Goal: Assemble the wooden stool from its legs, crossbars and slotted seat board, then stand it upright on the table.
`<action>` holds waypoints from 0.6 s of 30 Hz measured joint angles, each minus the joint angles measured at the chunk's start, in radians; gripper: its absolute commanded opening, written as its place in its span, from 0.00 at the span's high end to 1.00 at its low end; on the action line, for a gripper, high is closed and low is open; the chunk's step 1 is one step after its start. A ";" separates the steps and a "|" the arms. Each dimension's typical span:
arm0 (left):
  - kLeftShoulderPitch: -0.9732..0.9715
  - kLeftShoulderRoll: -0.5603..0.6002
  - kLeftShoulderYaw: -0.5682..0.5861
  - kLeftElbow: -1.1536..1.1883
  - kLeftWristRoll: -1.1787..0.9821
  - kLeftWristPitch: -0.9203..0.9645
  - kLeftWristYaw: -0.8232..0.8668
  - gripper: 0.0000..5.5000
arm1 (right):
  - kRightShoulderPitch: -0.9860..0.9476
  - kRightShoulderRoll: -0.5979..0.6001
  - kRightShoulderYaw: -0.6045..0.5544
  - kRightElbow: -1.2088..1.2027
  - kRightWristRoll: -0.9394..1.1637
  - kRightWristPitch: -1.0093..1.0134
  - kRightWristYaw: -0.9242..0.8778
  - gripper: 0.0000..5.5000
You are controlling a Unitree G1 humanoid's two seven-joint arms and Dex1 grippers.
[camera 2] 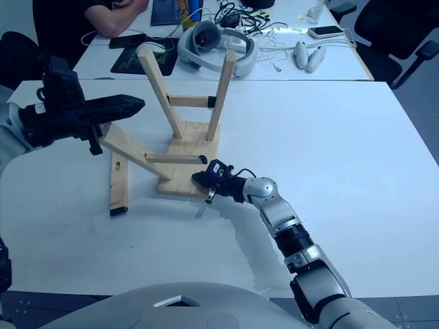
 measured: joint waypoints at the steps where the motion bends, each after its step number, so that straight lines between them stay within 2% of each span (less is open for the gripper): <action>1: -0.008 -0.009 -0.006 0.006 0.010 -0.010 0.001 1.00 | 0.000 0.001 0.004 0.002 -0.003 0.002 -0.004 1.00; 5: -0.076 -0.134 0.002 0.050 -0.028 0.031 0.076 1.00 | -0.002 0.020 0.030 0.015 -0.005 0.004 -0.017 1.00; 8: -0.206 -0.195 0.098 0.078 -0.164 0.087 0.152 1.00 | -0.005 0.042 0.047 0.019 -0.005 0.004 -0.017 1.00; 13: -0.539 -0.146 0.335 0.283 -0.273 0.067 0.272 1.00 | -0.013 0.041 0.050 0.027 -0.004 0.002 -0.012 1.00; 15: -0.639 -0.105 0.389 0.337 -0.280 0.046 0.291 1.00 | -0.015 0.041 0.051 0.029 -0.004 0.002 -0.012 1.00; 18: -0.656 -0.027 0.390 0.358 -0.230 0.035 0.244 1.00 | -0.019 0.039 0.052 0.037 -0.004 0.002 -0.012 1.00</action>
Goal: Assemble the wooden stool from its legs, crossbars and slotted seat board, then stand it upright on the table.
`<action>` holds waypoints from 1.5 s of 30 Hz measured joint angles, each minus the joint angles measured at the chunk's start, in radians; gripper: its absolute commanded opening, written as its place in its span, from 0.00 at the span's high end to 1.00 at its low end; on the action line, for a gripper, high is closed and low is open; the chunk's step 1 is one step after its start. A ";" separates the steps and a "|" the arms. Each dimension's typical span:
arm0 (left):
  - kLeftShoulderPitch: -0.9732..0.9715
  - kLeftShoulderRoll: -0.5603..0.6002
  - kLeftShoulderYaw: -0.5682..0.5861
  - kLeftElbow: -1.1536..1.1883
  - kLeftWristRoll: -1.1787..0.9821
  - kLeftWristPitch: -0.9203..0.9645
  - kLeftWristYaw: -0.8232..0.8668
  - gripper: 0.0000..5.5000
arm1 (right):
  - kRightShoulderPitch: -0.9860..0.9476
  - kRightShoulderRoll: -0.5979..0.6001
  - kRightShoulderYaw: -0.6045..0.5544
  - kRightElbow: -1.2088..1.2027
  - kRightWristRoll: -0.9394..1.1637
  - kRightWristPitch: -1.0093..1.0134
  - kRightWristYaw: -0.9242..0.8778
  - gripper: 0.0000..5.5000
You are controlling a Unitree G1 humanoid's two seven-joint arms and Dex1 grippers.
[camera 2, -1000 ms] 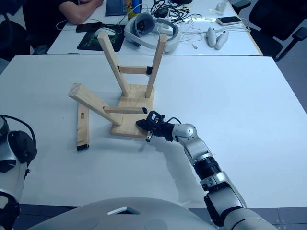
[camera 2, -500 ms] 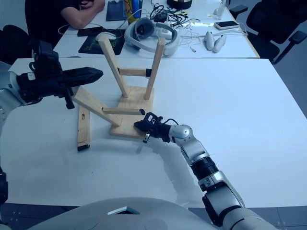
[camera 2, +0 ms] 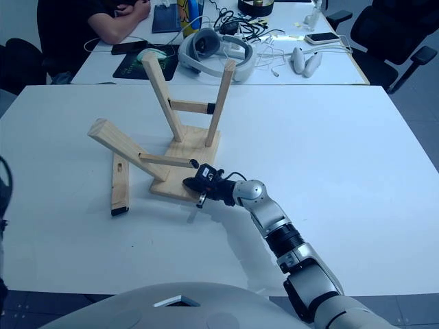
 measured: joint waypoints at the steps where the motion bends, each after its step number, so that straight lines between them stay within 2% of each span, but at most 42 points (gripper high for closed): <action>1: 0.028 0.017 -0.009 0.000 0.016 0.009 -0.028 1.00 | -0.002 -0.002 0.001 0.000 0.000 0.000 0.001 1.00; 4: 0.210 -0.003 -0.068 -0.045 0.001 0.087 -0.109 1.00 | -0.004 -0.005 0.002 -0.001 0.002 -0.002 0.003 1.00; 8: 0.549 -0.080 -0.371 -0.121 0.137 0.053 -0.218 1.00 | -0.005 -0.003 0.006 -0.013 0.004 -0.006 0.007 1.00; 13: 0.640 -0.014 -0.457 -0.310 0.283 -0.133 -0.272 1.00 | -0.004 -0.006 0.027 -0.010 -0.001 -0.001 0.004 1.00; 15: 0.618 -0.044 -0.440 -0.292 0.291 -0.132 -0.243 1.00 | -0.004 -0.006 0.029 -0.011 -0.001 -0.002 0.003 1.00; 19: 0.509 -0.162 -0.313 -0.149 0.243 -0.112 -0.083 1.00 | -0.004 -0.006 0.030 -0.012 0.000 -0.002 0.003 1.00; 22: 0.423 -0.149 -0.222 -0.097 0.238 -0.138 -0.054 1.00 | -0.004 -0.006 0.033 -0.012 -0.001 -0.002 -0.002 1.00; 24: 0.430 -0.111 -0.208 -0.051 0.300 -0.171 -0.065 1.00 | -0.005 -0.008 0.035 -0.011 -0.001 -0.005 -0.008 1.00; 28: 0.523 -0.048 -0.233 0.050 0.469 -0.253 -0.078 1.00 | -0.029 -0.022 0.062 -0.009 -0.031 -0.026 -0.038 1.00; 35: 0.796 -0.064 -0.305 0.111 0.675 -0.352 -0.068 1.00 | -0.086 -0.141 0.088 -0.012 -0.190 -0.088 -0.146 1.00; 38: 0.927 -0.191 -0.325 0.099 0.742 -0.329 0.084 1.00 | -0.087 -0.230 0.086 -0.039 -0.229 -0.111 -0.145 1.00; 41: 0.974 -0.266 -0.327 0.047 0.765 -0.315 0.170 1.00 | -0.080 -0.269 0.077 -0.057 -0.234 -0.113 -0.137 1.00; 45: 1.006 -0.353 -0.266 -0.032 0.762 -0.307 0.292 0.89 | -0.057 -0.268 0.056 -0.069 -0.217 -0.112 -0.129 1.00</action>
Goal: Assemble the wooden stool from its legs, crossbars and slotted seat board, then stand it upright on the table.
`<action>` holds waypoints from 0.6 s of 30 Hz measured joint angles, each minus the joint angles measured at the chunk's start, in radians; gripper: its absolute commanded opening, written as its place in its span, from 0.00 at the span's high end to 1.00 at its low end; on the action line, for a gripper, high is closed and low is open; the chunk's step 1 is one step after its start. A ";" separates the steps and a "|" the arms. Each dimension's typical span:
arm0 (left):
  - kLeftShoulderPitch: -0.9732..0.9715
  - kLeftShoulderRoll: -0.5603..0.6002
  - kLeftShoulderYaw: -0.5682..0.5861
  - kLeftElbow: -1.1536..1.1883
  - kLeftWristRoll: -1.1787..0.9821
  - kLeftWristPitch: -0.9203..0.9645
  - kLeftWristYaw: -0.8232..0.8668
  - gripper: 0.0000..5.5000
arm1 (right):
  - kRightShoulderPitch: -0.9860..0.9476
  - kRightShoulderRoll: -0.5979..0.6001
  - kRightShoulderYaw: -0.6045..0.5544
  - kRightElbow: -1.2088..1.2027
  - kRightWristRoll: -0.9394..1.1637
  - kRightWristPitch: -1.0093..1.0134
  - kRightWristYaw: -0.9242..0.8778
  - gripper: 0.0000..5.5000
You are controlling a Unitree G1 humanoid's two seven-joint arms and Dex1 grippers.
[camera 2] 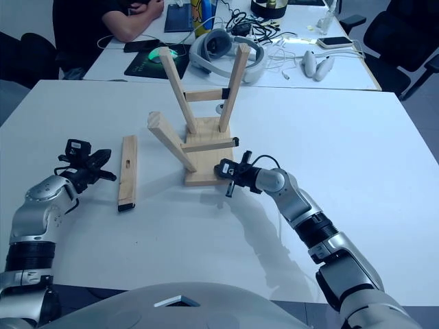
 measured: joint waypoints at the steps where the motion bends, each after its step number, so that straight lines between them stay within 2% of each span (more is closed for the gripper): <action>1: 0.003 -0.014 0.029 -0.020 -0.013 0.015 0.025 0.87 | 0.011 0.002 -0.007 -0.007 0.005 0.000 0.000 1.00; 6: 0.009 -0.082 0.094 -0.174 -0.084 0.141 0.111 0.74 | 0.077 0.036 -0.031 -0.055 0.046 0.017 -0.001 1.00; 10: 0.011 -0.145 0.053 -0.232 -0.099 0.230 0.146 0.63 | 0.097 0.089 -0.031 -0.067 0.057 0.038 -0.016 1.00; 14: 0.013 -0.156 0.018 -0.293 -0.060 0.298 0.198 0.53 | 0.106 0.111 -0.028 -0.073 0.030 0.041 -0.038 1.00; 18: 0.014 -0.202 0.056 -0.321 -0.077 0.326 0.232 0.44 | 0.123 0.113 -0.027 -0.075 -0.012 0.005 -0.084 1.00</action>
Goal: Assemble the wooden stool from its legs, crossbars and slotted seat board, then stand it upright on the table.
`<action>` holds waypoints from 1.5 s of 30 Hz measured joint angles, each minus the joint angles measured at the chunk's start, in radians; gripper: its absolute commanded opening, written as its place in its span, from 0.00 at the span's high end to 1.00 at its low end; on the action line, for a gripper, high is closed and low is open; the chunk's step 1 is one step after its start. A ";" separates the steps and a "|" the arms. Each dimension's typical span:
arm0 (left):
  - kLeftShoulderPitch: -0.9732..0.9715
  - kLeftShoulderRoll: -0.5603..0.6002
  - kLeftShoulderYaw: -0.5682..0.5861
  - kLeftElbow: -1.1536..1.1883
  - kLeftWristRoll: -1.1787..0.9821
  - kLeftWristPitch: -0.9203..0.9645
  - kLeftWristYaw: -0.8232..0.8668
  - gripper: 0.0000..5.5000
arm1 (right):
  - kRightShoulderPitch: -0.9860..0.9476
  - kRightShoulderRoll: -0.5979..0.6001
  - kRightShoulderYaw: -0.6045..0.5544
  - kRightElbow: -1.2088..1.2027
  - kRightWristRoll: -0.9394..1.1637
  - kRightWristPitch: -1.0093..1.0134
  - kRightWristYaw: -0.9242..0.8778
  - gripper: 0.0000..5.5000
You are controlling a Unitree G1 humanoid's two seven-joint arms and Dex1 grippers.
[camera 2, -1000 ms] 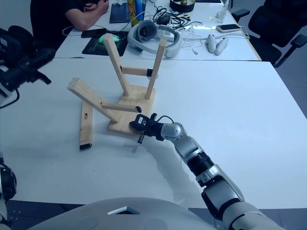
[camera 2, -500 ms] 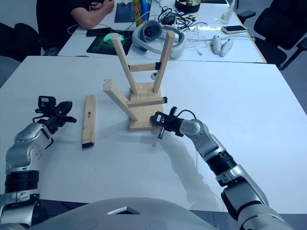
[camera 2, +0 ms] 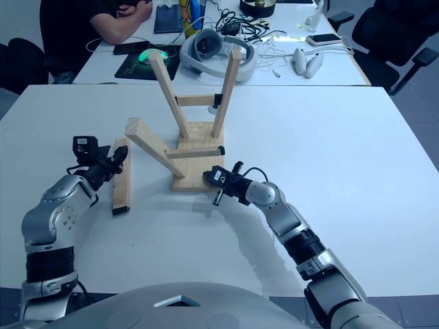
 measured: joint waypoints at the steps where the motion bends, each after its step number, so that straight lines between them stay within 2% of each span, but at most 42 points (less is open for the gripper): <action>1: 0.003 -0.012 0.005 -0.005 0.000 0.012 0.013 0.41 | 0.001 0.001 -0.002 0.005 -0.007 -0.010 -0.012 1.00; 8: 0.066 -0.098 -0.019 -0.092 0.022 0.145 0.128 0.23 | 0.001 0.006 -0.010 0.022 -0.020 -0.023 -0.029 1.00; 14: 0.068 -0.113 -0.029 -0.099 0.045 0.222 0.148 0.22 | 0.001 0.030 -0.010 0.024 -0.047 -0.018 -0.041 1.00; 26: 0.061 -0.066 -0.056 -0.007 0.106 0.208 0.095 0.22 | 0.014 0.068 -0.007 -0.011 -0.054 0.045 -0.054 1.00; 39: 0.047 0.010 -0.056 0.101 0.164 0.080 0.010 0.55 | 0.039 0.071 0.002 -0.089 -0.057 0.111 -0.033 1.00; 43: 0.039 0.017 -0.046 0.137 0.167 0.037 -0.010 0.62 | 0.038 0.065 0.001 -0.082 -0.058 0.094 -0.031 1.00; 45: 0.033 0.022 -0.037 0.169 0.172 -0.006 -0.014 0.62 | 0.040 0.063 -0.004 -0.072 -0.057 0.067 -0.031 1.00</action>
